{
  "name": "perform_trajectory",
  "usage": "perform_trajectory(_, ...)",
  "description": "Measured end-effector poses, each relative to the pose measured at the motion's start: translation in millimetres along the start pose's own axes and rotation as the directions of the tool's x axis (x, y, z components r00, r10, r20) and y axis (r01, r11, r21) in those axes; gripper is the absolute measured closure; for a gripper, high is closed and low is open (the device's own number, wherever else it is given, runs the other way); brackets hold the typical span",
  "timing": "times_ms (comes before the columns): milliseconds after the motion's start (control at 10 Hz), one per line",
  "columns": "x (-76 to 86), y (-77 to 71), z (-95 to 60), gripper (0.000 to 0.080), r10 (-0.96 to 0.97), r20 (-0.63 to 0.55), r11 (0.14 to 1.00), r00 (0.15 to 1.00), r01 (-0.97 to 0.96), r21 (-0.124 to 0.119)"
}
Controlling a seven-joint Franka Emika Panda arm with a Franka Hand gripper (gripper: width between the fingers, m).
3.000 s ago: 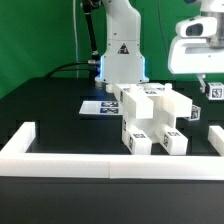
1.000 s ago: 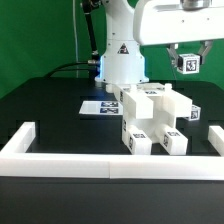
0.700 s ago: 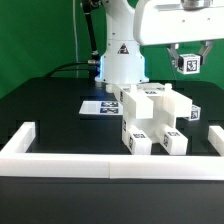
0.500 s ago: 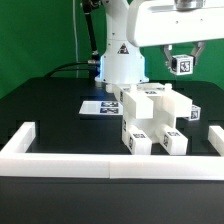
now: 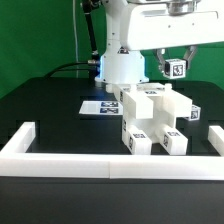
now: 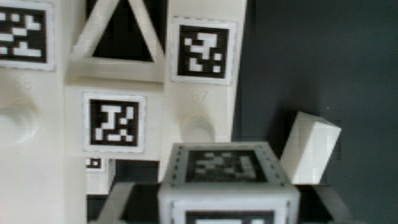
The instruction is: Assemble chair
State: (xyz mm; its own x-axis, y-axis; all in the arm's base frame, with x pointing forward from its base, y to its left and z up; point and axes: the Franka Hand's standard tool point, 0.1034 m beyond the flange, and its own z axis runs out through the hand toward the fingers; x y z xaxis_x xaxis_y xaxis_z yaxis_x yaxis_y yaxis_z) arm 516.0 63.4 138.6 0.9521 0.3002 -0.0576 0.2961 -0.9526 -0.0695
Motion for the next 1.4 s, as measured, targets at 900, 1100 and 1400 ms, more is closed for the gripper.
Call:
perform_trajectory(900,-7.7,5.9,16.0,0.0512,-0.012,-0.028,1.0,1.0,0.011,-0.02)
perform_trajectory(1100,-7.7,5.9,16.0,0.0512,-0.012,-0.028,1.0,1.0,0.011,-0.02)
perform_trajectory(1400,-8.8,6.2,19.2,0.0512,-0.013,-0.025,1.0,1.0,0.012,-0.022)
